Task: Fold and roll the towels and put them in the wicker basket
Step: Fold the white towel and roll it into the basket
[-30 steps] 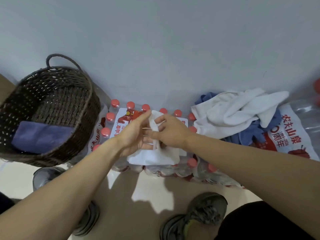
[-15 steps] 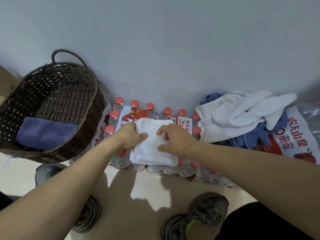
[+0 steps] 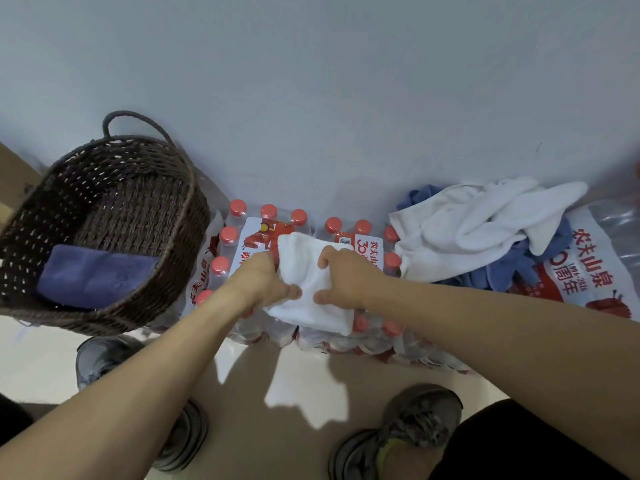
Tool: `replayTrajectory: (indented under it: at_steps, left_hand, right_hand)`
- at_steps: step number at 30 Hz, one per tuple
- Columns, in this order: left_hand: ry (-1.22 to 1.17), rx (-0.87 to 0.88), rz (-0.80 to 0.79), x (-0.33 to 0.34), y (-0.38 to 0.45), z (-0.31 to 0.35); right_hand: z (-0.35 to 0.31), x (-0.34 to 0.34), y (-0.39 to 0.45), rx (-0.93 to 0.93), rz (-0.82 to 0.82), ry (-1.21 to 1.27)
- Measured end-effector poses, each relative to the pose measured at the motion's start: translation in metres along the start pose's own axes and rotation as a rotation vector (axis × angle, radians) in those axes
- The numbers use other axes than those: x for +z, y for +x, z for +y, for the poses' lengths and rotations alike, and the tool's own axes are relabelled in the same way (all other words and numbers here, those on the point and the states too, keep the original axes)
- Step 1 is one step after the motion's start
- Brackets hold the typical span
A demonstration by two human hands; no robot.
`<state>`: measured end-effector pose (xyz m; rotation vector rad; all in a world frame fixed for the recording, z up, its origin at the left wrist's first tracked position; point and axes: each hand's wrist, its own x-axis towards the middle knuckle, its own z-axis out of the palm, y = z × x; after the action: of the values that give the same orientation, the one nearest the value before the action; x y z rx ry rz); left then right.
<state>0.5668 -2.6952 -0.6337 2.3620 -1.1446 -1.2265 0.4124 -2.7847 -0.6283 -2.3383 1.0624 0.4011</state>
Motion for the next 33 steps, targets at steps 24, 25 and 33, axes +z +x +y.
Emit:
replayTrajectory:
  at_steps: [24,25,33]
  left_hand:
    - [-0.767,0.058,-0.059,0.033,0.007,0.022]
    - [-0.759,0.052,-0.078,0.038,0.011,0.019]
    - [-0.221,0.394,0.412,0.057,0.009,0.021]
  right_hand:
    - [0.068,-0.05,-0.019,0.326,-0.004,0.702]
    - [0.071,-0.044,-0.016,0.348,0.067,0.683]
    - [0.079,-0.047,-0.009,0.15,0.465,0.13]
